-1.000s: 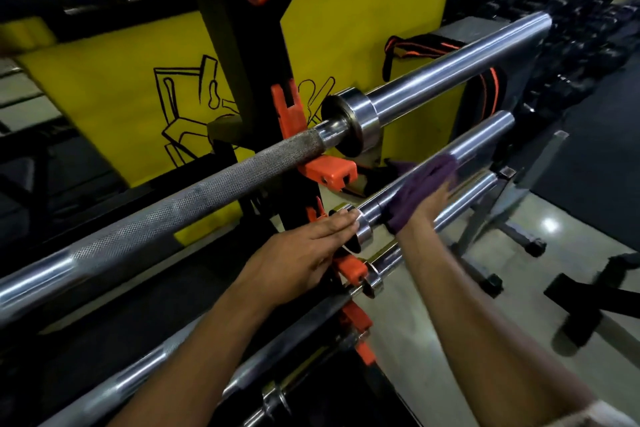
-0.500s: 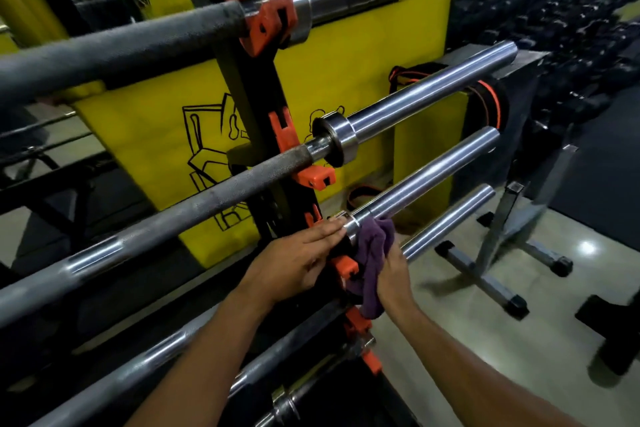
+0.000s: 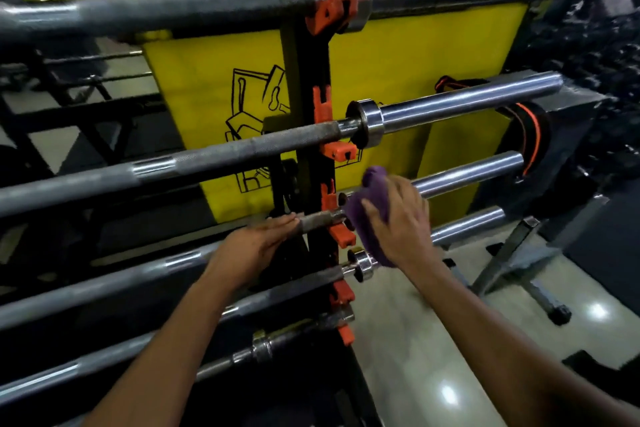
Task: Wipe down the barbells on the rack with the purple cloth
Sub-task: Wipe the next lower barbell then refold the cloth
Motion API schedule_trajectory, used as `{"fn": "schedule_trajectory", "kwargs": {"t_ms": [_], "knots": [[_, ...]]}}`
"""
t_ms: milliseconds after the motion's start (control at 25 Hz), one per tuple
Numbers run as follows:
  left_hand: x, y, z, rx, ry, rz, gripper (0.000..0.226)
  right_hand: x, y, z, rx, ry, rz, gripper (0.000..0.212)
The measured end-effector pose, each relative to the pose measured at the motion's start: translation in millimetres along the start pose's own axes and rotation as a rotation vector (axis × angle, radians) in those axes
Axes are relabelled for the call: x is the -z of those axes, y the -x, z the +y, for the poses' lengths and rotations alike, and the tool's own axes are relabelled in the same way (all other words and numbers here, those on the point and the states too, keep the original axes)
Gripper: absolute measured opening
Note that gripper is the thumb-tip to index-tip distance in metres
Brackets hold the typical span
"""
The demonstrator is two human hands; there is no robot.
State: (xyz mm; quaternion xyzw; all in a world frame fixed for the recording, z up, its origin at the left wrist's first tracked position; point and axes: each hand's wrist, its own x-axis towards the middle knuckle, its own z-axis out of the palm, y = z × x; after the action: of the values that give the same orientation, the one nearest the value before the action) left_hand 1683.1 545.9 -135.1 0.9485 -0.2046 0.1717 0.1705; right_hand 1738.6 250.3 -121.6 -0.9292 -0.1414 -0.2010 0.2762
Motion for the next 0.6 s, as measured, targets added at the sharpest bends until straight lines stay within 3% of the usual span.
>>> {"fn": "schedule_trajectory", "kwargs": {"t_ms": [120,360,400,480,600], "knots": [[1,-3,9,0.109,0.006,-0.009,0.041,-13,-45,-24,0.096,0.243,-0.192,0.045],[0,0,22,0.216,0.055,0.016,0.044,0,-135,-20,-0.212,0.106,-0.792,0.038],[0,0,24,0.235,0.056,0.008,0.045,0,-139,-18,-0.267,0.067,-0.820,0.035],[2,-1,27,0.266,0.065,0.001,0.046,3,-133,-23,-0.187,0.082,-0.764,0.034],[3,-2,27,0.261,0.049,-0.032,0.047,12,-85,-24,0.034,0.064,-0.505,0.041]]}}
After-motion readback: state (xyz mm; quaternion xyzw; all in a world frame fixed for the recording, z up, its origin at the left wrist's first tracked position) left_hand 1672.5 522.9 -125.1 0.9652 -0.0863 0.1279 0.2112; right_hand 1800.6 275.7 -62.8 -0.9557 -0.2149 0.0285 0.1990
